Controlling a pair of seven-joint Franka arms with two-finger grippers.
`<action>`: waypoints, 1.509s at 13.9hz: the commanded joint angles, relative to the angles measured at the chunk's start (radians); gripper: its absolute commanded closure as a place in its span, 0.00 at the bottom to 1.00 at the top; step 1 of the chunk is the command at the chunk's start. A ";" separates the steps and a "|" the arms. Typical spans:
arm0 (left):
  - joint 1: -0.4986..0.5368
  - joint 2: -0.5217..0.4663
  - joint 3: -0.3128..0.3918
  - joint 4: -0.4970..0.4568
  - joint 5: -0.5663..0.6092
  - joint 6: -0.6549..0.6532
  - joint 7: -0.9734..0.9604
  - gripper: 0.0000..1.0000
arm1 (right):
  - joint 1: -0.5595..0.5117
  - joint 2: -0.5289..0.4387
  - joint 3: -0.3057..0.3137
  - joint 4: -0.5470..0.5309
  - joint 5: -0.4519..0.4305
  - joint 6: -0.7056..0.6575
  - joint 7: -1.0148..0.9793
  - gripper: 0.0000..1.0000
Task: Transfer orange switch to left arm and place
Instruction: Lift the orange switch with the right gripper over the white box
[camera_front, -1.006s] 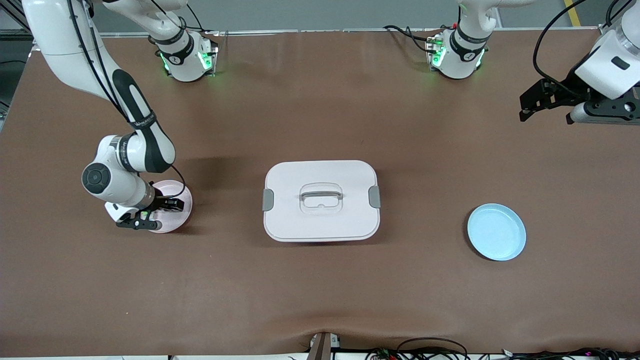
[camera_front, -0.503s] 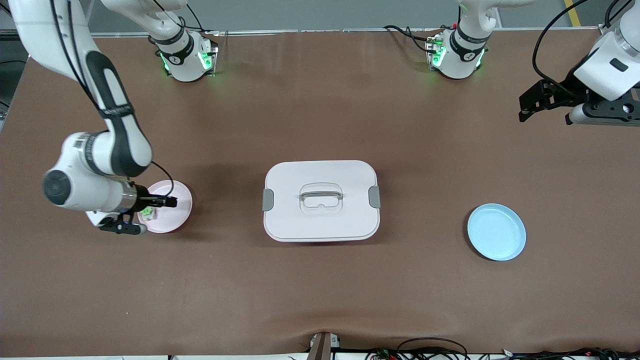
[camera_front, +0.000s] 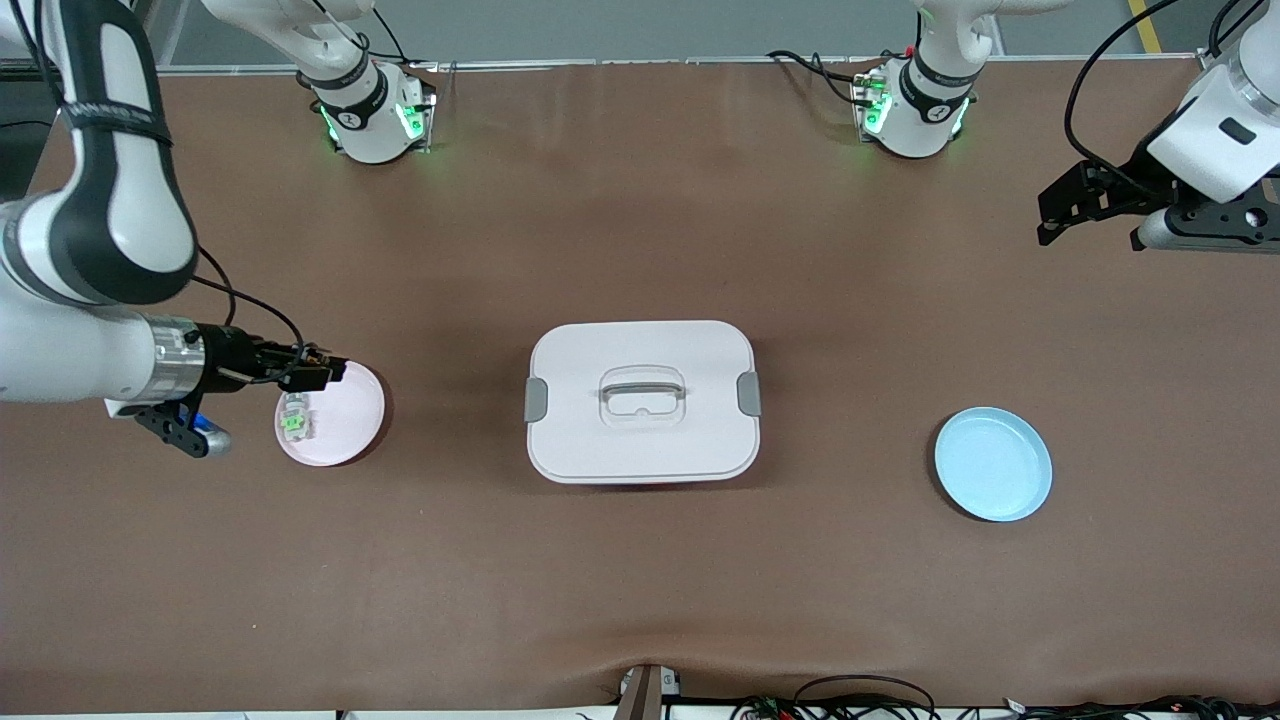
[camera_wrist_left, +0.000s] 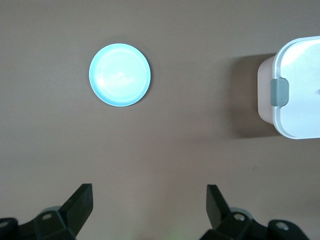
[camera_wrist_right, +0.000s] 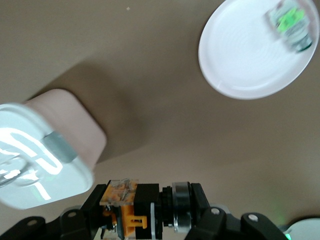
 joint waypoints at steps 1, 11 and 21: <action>0.004 -0.004 -0.005 -0.003 -0.004 0.007 0.012 0.00 | 0.019 0.008 0.010 0.075 0.077 -0.064 0.161 1.00; -0.019 0.014 -0.030 0.000 -0.027 0.016 -0.005 0.00 | 0.339 0.065 0.042 0.228 0.170 0.189 0.851 1.00; -0.016 0.019 -0.077 -0.119 -0.382 0.234 -0.156 0.00 | 0.591 0.280 0.064 0.477 0.168 0.463 1.444 1.00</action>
